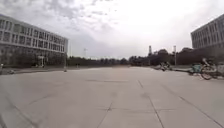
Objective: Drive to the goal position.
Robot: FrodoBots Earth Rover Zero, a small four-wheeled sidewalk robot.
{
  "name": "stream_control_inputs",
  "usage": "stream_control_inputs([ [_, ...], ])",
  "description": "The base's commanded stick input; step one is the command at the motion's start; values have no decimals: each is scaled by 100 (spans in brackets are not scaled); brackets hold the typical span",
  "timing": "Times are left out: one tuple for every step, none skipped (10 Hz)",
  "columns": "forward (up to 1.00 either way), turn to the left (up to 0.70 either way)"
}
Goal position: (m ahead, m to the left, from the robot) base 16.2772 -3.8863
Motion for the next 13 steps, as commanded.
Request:
stream_control_inputs([
  [70,0],
  [70,0],
  [70,0],
  [70,0],
  [70,0],
  [70,0],
  [70,0],
  [70,0],
  [70,-2],
  [70,-14],
  [70,-30],
  [70,-31],
  [70,0],
])
